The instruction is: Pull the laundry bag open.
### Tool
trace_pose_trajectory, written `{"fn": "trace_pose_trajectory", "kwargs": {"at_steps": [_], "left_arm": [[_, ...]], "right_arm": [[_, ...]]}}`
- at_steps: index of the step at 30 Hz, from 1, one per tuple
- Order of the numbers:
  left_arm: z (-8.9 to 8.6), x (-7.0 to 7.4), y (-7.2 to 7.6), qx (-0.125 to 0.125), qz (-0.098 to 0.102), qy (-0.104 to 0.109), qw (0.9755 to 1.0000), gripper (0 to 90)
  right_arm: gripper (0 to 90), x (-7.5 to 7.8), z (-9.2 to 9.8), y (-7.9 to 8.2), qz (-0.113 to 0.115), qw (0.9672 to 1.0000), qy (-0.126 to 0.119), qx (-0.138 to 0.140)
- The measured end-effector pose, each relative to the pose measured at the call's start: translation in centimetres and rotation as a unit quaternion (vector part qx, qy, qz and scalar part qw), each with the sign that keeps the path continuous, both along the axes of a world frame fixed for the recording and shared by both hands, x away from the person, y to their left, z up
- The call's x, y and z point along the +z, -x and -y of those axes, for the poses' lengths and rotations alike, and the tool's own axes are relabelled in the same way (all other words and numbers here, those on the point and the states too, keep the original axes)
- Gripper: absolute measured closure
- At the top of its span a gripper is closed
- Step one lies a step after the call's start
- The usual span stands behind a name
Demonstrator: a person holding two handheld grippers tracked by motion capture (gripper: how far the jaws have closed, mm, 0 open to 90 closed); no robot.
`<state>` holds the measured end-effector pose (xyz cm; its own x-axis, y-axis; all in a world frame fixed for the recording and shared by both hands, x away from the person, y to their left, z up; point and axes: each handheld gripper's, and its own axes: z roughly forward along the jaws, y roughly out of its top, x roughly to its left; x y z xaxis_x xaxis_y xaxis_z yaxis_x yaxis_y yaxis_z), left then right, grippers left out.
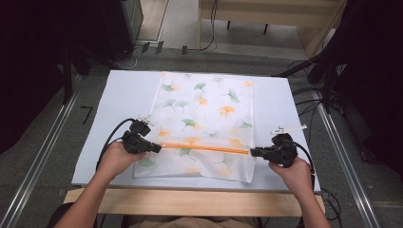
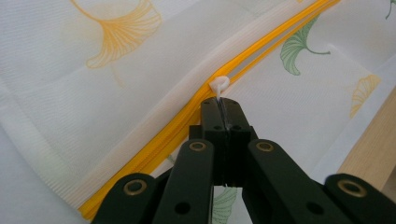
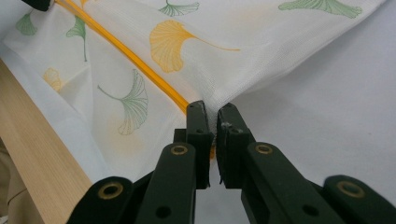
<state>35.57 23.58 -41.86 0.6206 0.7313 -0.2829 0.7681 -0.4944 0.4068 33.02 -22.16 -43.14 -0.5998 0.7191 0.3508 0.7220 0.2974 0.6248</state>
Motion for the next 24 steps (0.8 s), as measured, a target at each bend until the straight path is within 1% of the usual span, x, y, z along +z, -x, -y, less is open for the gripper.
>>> {"fn": "trace_pose_trajectory", "kwargs": {"at_steps": [2,3,6,7,10,11,15,16,17,19,23,24], "left_arm": [[-0.2,0.1,0.0,0.002,0.003,-0.002,1.0,90.0],[-0.3,0.1,0.1,0.005,0.002,0.0,1.0,90.0],[-1.1,0.4,0.1,0.01,0.004,0.0,0.9999,90.0],[-1.3,0.4,0.1,0.014,0.003,0.001,0.9999,90.0],[-1.8,0.3,0.2,0.018,-0.001,-0.002,0.9998,90.0],[-1.9,0.3,0.2,0.017,0.003,-0.006,0.9998,90.0],[-2.4,0.3,0.2,0.021,-0.001,-0.002,0.9998,90.0],[-2.4,0.3,0.2,0.02,-0.004,-0.005,0.9998,90.0],[-2.6,0.3,0.3,0.022,-0.002,-0.01,0.9997,90.0],[-3.0,0.3,0.3,0.025,-0.002,-0.016,0.9996,90.0],[-3.8,0.2,0.5,0.036,-0.005,-0.01,0.9993,90.0],[-3.9,0.2,0.5,0.035,-0.006,-0.011,0.9993,90.0]], "right_arm": [[86.3,0.0,0.0,0.0,-0.002,1.0,0.0,-0.001],[86.3,0.0,0.0,0.0,-0.002,1.0,0.001,-0.001],[86.2,0.0,0.1,0.0,-0.001,1.0,0.0,-0.002],[86.3,0.0,0.2,0.0,-0.001,1.0,0.001,-0.002],[86.2,0.0,0.2,-0.1,-0.002,1.0,0.001,-0.004],[86.2,0.0,0.2,-0.1,-0.002,1.0,0.002,-0.004],[86.3,0.0,0.2,-0.1,-0.002,1.0,0.002,-0.004],[86.3,0.0,0.2,-0.1,-0.002,1.0,0.001,-0.005],[86.2,0.0,0.2,-0.1,-0.002,1.0,0.001,-0.005],[86.2,-0.1,0.3,-0.1,-0.002,1.0,0.001,-0.005],[86.3,-0.1,0.3,-0.1,-0.002,1.0,0.0,-0.005],[86.3,-0.1,0.3,-0.1,-0.002,1.0,0.0,-0.005]]}}
